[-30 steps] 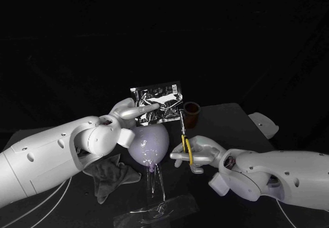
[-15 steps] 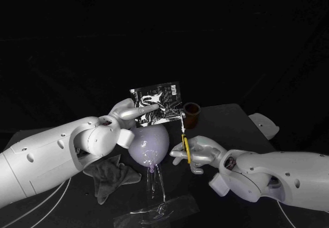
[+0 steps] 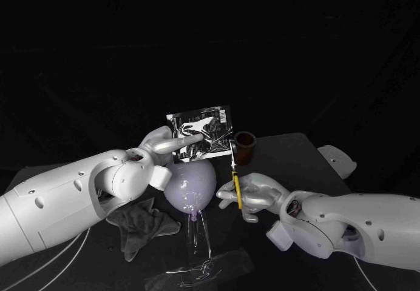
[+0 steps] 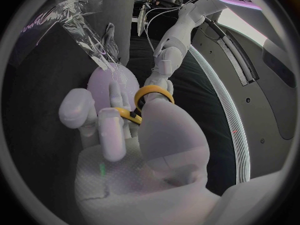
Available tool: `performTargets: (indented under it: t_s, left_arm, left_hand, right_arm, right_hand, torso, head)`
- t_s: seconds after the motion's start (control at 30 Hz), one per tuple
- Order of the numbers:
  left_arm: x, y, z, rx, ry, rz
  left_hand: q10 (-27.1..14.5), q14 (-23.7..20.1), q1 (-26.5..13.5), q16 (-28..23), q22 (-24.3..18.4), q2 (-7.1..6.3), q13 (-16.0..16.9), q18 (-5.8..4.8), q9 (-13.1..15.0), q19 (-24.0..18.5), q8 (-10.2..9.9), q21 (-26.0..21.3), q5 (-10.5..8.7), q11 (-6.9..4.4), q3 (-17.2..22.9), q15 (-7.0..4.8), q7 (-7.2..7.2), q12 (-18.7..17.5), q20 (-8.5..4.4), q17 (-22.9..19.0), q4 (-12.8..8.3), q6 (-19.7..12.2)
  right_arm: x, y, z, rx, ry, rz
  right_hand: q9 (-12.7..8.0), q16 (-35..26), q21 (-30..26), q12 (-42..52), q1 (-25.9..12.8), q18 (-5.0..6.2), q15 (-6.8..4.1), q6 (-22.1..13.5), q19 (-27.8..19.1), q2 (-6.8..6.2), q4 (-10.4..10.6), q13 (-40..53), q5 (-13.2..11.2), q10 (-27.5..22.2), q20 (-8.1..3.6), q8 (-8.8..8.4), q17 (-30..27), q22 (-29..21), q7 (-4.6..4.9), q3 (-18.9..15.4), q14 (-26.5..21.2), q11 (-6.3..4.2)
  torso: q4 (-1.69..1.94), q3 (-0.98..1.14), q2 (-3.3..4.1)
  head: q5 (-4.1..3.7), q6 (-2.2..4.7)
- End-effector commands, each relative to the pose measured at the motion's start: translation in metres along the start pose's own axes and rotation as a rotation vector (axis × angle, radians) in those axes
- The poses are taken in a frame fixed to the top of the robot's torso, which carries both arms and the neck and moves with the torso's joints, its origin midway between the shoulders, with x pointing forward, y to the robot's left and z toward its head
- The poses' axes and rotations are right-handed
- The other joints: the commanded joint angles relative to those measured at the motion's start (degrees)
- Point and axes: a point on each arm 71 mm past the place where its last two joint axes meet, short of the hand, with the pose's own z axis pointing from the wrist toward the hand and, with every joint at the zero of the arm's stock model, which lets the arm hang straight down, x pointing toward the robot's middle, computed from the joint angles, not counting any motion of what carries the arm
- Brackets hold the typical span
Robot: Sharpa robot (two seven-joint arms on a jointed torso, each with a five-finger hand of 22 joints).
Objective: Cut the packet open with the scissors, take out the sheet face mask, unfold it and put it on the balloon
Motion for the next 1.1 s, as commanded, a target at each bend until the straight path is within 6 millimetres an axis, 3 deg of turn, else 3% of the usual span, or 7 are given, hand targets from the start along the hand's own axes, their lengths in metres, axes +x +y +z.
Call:
performTargets:
  t_s: [0.03,0.87,1.1]
  left_arm:
    - [0.003,-0.002,0.0,0.019,0.025,0.02]
    - [0.001,-0.005,-0.002,0.075,0.081,0.073]
    - [-0.002,-0.006,-0.002,0.084,0.063,0.069]
  left_hand:
    - [1.08,0.07,-0.12,-0.04,-0.05,0.63,0.06,0.65,4.69,0.28,0.35,0.29,0.23,-0.59,0.2,-0.3,0.34,0.32,-0.07,0.07,-0.09,0.0]
    - [1.12,0.08,-0.17,-0.04,-0.05,0.61,0.07,0.65,4.85,0.3,0.44,0.3,0.23,-0.61,0.18,-0.31,0.31,0.32,-0.07,0.14,-0.14,-0.02]
    - [1.12,0.08,-0.17,-0.04,-0.05,0.61,0.07,0.65,4.85,0.3,0.44,0.3,0.23,-0.61,0.18,-0.31,0.31,0.32,-0.07,0.14,-0.14,-0.02]
  right_arm:
    - [0.002,0.004,-0.001,-0.024,0.014,0.001]
    - [-0.012,0.015,0.001,-0.019,0.024,-0.01]
    - [-0.012,0.015,0.0,-0.012,0.027,-0.009]
  right_hand:
    - [-0.08,-0.36,-0.49,-0.27,-0.66,0.88,0.54,-0.4,-0.06,0.15,0.4,-0.23,-0.24,-0.48,0.52,-0.32,-0.2,5.84,0.07,-1.19,1.71,0.05]
    - [-0.1,-1.11,-2.97,-0.23,-2.47,1.46,1.06,-0.92,-1.35,-0.72,1.73,-2.43,-0.23,-2.09,1.26,-1.24,-1.94,5.07,0.59,-0.38,0.93,0.6]
    - [-0.05,-1.98,-5.19,-0.12,-4.33,1.86,1.55,-1.77,-2.49,-3.18,2.02,-4.86,-0.28,-3.92,1.83,-2.19,-3.73,4.19,1.12,3.32,0.12,1.23]
  torso:
    - [-0.03,0.02,0.01]
    - [0.01,-0.02,0.0]
    - [-0.04,-0.03,0.0]
  head:
    - [0.11,-0.01]
    - [-0.06,0.14]
    - [-0.08,0.1]
